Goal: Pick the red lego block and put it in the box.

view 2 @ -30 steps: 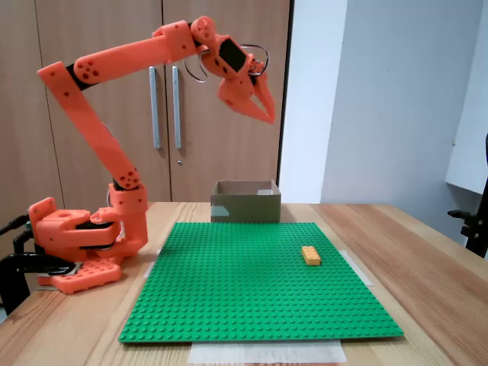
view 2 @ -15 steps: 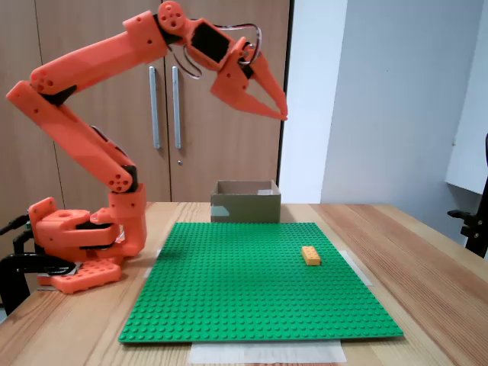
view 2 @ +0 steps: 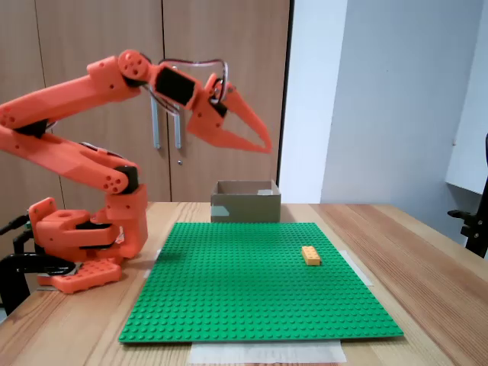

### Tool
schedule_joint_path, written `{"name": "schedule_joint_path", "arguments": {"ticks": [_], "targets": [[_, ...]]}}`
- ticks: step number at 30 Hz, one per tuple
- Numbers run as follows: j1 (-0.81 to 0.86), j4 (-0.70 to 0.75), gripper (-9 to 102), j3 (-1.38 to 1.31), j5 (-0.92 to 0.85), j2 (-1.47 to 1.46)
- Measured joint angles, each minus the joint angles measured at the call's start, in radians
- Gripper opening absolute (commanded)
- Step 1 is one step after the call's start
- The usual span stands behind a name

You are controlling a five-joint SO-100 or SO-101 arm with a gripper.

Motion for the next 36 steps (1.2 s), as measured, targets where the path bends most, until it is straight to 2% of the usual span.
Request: {"name": "schedule_joint_path", "arguments": {"ticks": [22,26,36], "targets": [[0.049,-0.166,-1,0.68,-0.074,0.337],[0.061,-0.173,-1,0.716,-0.078,0.367],[0.054,-0.084,-1,0.733,-0.069,0.402]]}}
